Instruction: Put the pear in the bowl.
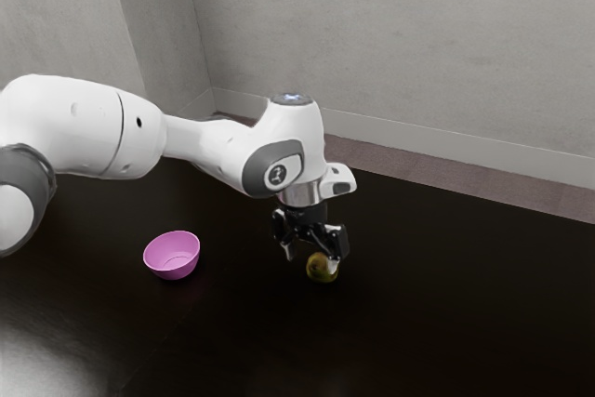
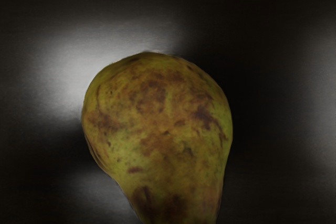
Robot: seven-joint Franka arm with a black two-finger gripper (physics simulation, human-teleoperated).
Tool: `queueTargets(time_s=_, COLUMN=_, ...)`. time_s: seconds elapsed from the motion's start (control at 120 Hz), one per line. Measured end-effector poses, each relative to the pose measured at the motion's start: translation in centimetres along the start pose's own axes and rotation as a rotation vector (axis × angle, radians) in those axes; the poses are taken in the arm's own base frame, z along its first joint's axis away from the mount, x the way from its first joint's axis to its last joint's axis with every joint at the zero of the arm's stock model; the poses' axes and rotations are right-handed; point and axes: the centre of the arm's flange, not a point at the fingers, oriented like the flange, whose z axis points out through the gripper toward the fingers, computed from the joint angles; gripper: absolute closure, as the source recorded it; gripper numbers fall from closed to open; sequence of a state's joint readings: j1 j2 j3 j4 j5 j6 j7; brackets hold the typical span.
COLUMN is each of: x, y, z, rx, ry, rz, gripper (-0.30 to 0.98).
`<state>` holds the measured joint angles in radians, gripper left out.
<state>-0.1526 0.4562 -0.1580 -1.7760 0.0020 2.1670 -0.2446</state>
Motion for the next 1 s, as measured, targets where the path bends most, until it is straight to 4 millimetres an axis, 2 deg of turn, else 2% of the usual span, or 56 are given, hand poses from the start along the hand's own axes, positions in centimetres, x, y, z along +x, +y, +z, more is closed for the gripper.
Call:
queueTargets(time_s=0.183, x=0.7, y=0.6, z=2.6, rx=-0.005, ry=-0.003, rz=0.000, gripper=0.00)
queueTargets(time_s=0.283, x=0.8, y=0.6, z=3.4, rx=-0.008, ry=-0.001, rz=-0.002, gripper=0.00)
queueTargets(time_s=0.5, x=2.8, y=0.3, z=3.4, rx=-0.016, ry=0.031, rz=-0.003, gripper=0.00)
queueTargets(time_s=0.6, x=3.1, y=-0.2, z=4.5, rx=-0.015, ry=0.018, rz=-0.005, gripper=0.00)
queueTargets(time_s=0.767, x=3.1, y=-0.3, z=4.9, rx=-0.016, ry=0.012, rz=-0.002, gripper=0.01)
queueTargets(time_s=1.0, x=3.2, y=-0.6, z=4.8, rx=-0.016, ry=0.012, rz=0.000, gripper=0.16)
